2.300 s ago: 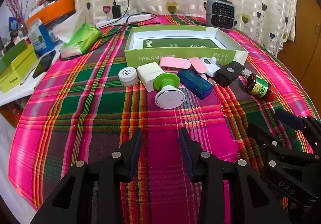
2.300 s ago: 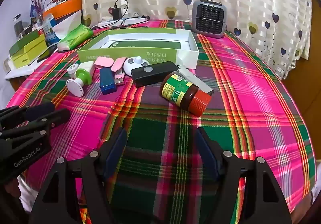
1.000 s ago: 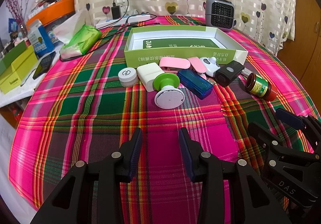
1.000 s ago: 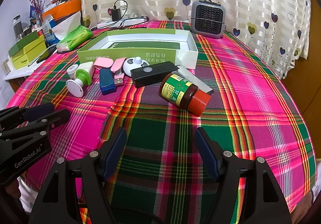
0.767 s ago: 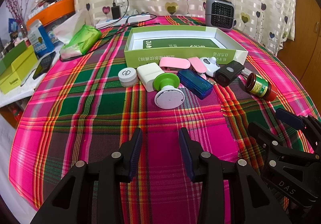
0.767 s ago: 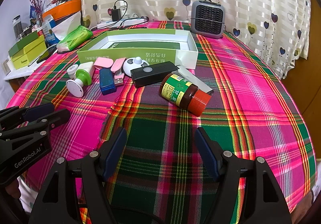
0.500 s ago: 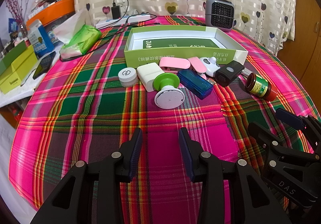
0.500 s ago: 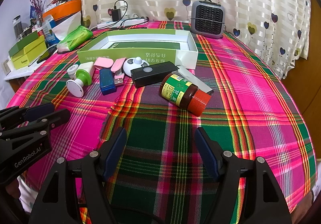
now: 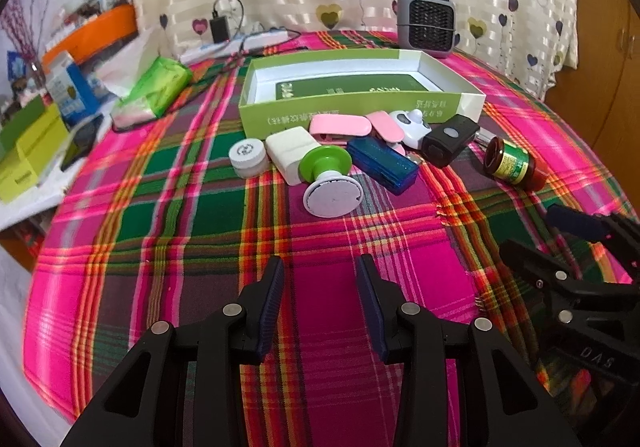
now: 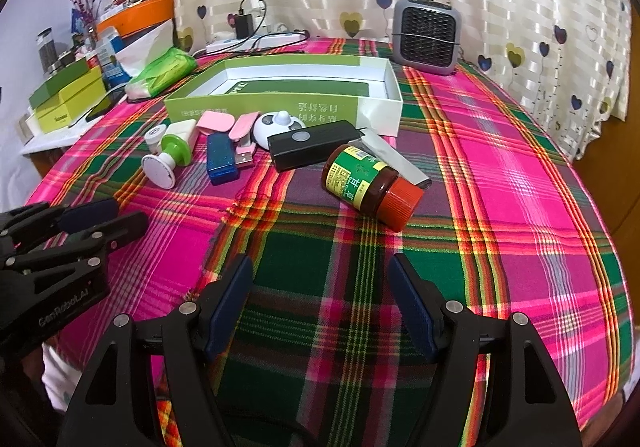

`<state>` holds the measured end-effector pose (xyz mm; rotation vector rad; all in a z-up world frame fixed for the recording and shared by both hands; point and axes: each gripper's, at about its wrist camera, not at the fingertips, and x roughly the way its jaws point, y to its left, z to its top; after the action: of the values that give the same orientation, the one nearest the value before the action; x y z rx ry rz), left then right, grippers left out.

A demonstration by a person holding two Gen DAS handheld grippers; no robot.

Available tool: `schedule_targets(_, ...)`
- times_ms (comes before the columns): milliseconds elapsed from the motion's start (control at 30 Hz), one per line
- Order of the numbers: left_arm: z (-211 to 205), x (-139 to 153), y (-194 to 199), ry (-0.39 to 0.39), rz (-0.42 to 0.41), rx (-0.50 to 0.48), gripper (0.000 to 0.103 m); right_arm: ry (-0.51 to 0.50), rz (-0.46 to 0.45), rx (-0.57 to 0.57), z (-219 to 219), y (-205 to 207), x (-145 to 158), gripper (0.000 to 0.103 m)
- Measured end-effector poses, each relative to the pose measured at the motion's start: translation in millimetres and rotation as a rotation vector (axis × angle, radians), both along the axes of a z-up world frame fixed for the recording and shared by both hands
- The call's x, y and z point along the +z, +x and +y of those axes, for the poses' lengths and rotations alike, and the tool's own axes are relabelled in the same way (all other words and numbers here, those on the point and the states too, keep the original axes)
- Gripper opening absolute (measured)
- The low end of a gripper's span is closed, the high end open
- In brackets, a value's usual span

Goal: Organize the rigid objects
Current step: 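Grasp the brown red-lidded jar with the right gripper while the left gripper grasps the white container on green stand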

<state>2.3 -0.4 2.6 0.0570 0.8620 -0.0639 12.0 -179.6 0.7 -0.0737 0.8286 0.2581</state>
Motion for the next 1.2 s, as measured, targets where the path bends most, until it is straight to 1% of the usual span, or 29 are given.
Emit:
schedule_targets(100,7.8,1.8,-0.4,-0.066,0.007,-0.031,0.035,0.084,0.004,0.013,-13.6,2.5,3.7,0.070)
schedule_targets(167,10.8,4.5,1.4,-0.125,0.013,-0.056,0.035,0.093,0.007,0.012,-18.3,6.4,5.7,0.070)
schedule_targets(333,8.8,17.9,6.9,-0.197,-0.012,-0.089,0.035,0.013,-0.036,0.054,-20.6,20.8,14.7,0.070)
schedule_targets(400,10.5,18.6,16.6,-0.233,0.016,-0.071,0.035,-0.002,-0.057,0.079,-22.2,24.3,18.2,0.070)
schedule_targets(467,11.3,18.3,24.4,-0.234,0.029,-0.041,0.035,-0.011,-0.057,0.109,-22.8,30.0,18.3,0.070)
schedule_targets(567,13.0,19.4,34.8,-0.226,0.027,-0.017,0.035,-0.030,-0.033,0.143,-21.6,41.2,14.3,0.070)
schedule_targets(667,11.7,16.9,45.2,-0.183,0.037,0.019,0.036,-0.017,-0.015,0.168,-22.4,48.7,12.3,0.070)
schedule_targets(833,10.4,7.3,58.3,-0.181,0.076,0.014,0.036,-0.019,0.008,0.201,-21.8,55.4,9.2,0.070)
schedule_targets(900,10.3,4.5,61.4,-0.188,0.088,0.011,0.036,-0.016,0.023,0.211,-22.0,58.4,7.0,0.066)
schedule_targets(1033,11.4,2.6,62.5,-0.198,0.089,0.017,0.036,-0.023,0.017,0.209,-23.3,60.6,7.5,0.056)
schedule_targets(1100,11.8,2.7,62.9,-0.199,0.089,0.018,0.036,-0.020,0.018,0.205,-23.8,61.0,7.6,0.049)
schedule_targets(1167,12.9,3.0,62.9,-0.198,0.086,0.023,0.036,-0.022,0.026,0.201,-23.8,61.4,6.7,0.039)
schedule_targets(1200,13.4,3.3,62.8,-0.199,0.083,0.023,0.035,-0.023,0.029,0.199,-23.9,60.8,5.6,0.036)
